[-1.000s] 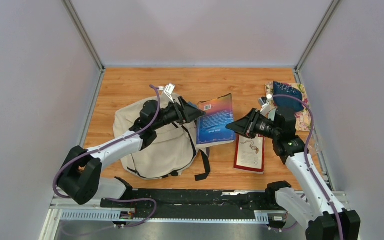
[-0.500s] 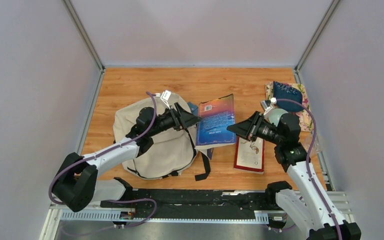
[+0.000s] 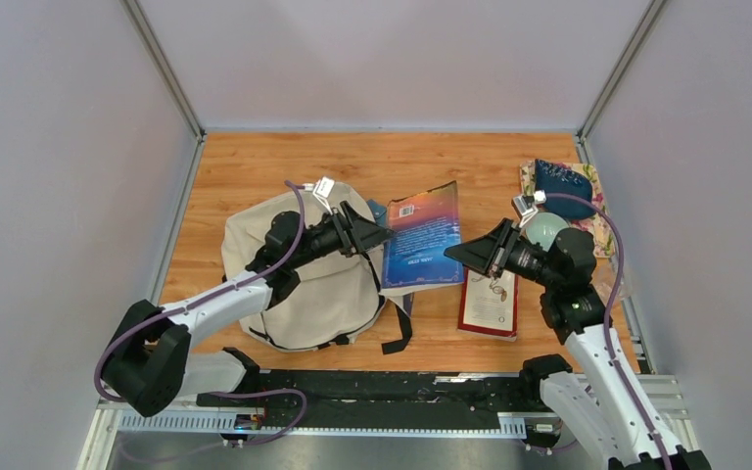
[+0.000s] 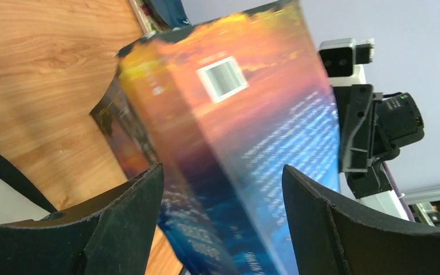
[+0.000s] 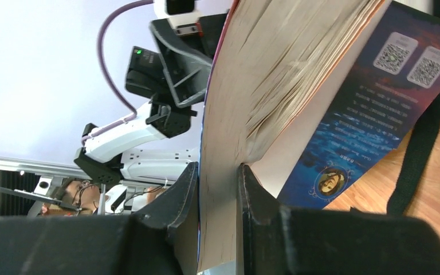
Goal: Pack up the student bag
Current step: Pick up the book from the center of the board.
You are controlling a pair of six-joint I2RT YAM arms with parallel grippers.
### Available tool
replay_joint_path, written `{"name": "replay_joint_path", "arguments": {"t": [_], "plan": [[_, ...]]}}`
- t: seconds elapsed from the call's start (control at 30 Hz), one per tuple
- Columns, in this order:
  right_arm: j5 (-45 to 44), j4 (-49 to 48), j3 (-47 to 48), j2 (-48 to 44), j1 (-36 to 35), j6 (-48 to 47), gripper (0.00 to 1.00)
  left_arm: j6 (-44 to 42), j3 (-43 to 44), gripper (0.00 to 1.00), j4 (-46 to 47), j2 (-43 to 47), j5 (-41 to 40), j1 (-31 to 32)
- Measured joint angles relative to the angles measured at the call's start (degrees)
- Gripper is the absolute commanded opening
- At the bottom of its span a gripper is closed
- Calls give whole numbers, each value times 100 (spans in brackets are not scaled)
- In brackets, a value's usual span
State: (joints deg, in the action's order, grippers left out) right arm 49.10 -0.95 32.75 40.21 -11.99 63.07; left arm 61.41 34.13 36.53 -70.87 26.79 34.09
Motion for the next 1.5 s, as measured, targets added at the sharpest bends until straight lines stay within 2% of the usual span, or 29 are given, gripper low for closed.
{"name": "replay_joint_path", "arguments": {"t": [0.37,0.77,0.87,0.9,0.97,1.0,1.03,1.07,1.1,1.2,1.3,1.4,1.5], "plan": [[168,-382,20,-304,-208,151,0,492,-48,83,638,-140,280,2],[96,-911,-9,219,-955,120,0,1143,-22,83,1617,-533,859,-7],[85,-953,-7,407,-1001,-2,0,1163,-22,72,1617,-533,881,-74],[85,-909,2,487,-1001,-105,0,1161,-22,55,1604,-533,879,-92],[107,-669,114,695,-997,-413,0,1143,-22,35,1495,-533,859,-151],[116,-494,208,798,-997,-599,0,1132,-24,14,1425,-531,833,-179],[101,-227,363,962,-997,-800,1,1078,-24,6,1362,-531,815,-212],[87,61,516,1106,-994,-975,5,1001,-24,0,1285,-496,743,-240],[2,407,680,1250,-986,-1185,21,960,-24,0,1241,-481,726,-267],[-369,1226,1036,1480,-994,-1567,62,660,-24,0,846,-284,483,-286],[-876,1620,1169,1537,-1051,-1773,76,302,-37,0,310,79,264,-175],[-1349,1722,1108,1344,-1071,-1770,76,-140,-184,0,-358,566,37,-35],[-1683,1639,632,737,-1086,-1565,76,-455,-352,0,-933,997,-264,17]]}}
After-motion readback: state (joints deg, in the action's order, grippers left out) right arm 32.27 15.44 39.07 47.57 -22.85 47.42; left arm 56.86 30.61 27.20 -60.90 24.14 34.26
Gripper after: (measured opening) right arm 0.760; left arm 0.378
